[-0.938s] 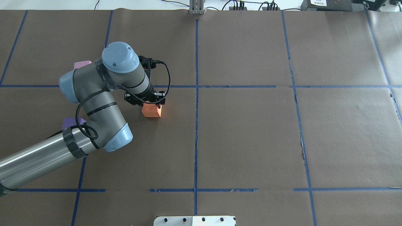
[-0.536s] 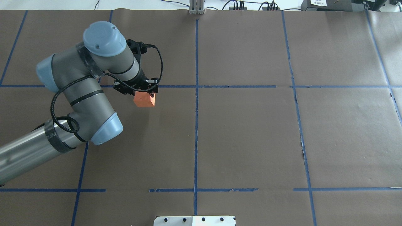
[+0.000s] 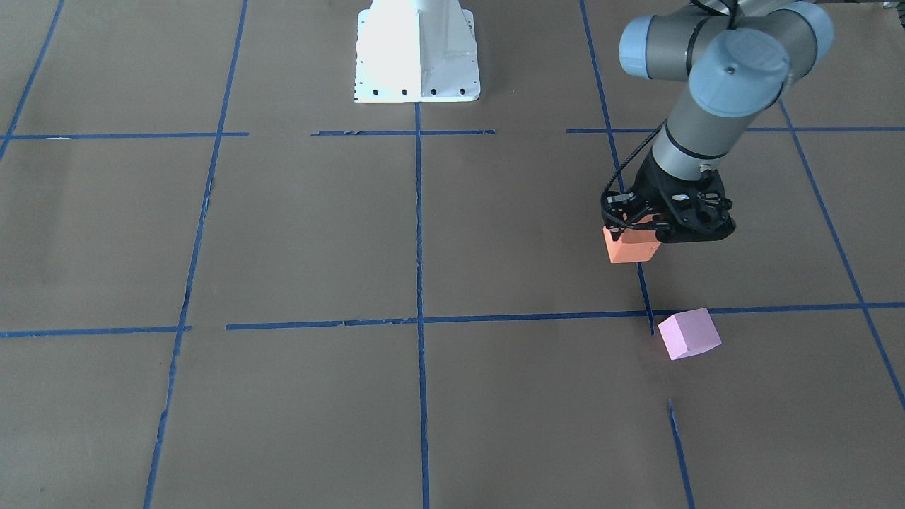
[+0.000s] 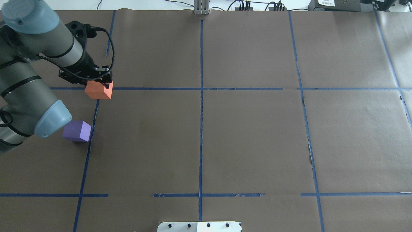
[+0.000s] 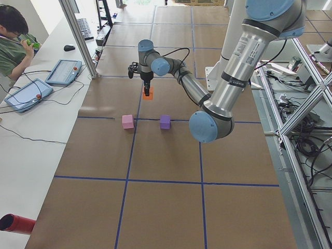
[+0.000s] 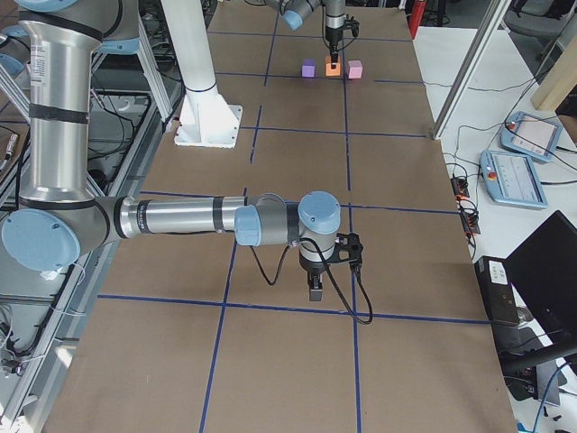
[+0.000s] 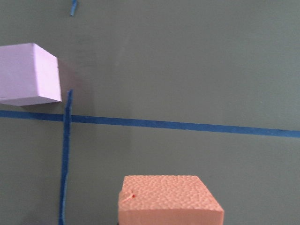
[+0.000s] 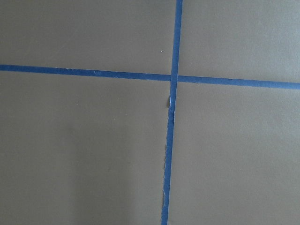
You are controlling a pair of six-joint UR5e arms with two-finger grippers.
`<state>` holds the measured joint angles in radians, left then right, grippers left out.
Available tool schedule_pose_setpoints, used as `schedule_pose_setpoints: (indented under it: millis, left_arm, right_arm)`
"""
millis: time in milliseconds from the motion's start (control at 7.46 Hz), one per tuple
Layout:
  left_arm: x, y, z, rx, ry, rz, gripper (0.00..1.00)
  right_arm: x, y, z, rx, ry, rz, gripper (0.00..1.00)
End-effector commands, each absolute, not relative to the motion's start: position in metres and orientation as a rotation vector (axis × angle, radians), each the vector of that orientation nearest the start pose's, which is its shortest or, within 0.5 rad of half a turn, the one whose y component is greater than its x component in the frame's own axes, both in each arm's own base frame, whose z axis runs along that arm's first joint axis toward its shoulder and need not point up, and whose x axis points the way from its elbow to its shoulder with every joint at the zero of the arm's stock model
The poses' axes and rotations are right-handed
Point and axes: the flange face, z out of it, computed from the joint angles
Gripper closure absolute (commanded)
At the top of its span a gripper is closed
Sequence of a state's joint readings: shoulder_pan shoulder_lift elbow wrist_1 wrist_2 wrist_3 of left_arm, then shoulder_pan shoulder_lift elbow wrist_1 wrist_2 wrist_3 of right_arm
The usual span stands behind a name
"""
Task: Arrange blocks in a line
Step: 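Carry the orange cube between the pink and purple cubes and lower it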
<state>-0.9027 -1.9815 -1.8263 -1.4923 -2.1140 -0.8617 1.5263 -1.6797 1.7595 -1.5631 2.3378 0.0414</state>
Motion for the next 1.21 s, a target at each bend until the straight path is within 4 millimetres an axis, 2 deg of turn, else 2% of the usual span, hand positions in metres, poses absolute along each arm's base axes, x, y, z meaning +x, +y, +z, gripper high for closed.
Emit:
schedule_pose_setpoints:
  millis: [0,268,670,1072]
  left_arm:
    - [0.293,-0.527,0.376,0.02,0.743,0.026,1.0]
    - [0.306,-0.534,0.405,-0.049,0.758,0.028,1.0]
    - [0.317,-0.543,0.421,-0.06,0.757,0.027,1.0]
    - [0.327,-0.554,0.456,-0.068,0.777,0.025,1.0]
  right_arm:
    - [0.044,-0.453,0.616,0.05,-0.769,-0.036,0.0]
    - [0.044,-0.453,0.616,0.05,-0.769,-0.036,0.0]
    - [0.044,-0.453,0.616,0.05,-0.769,-0.036,0.0]
    - [0.044,-0.453,0.616,0.05,-0.769,-0.036,0.0]
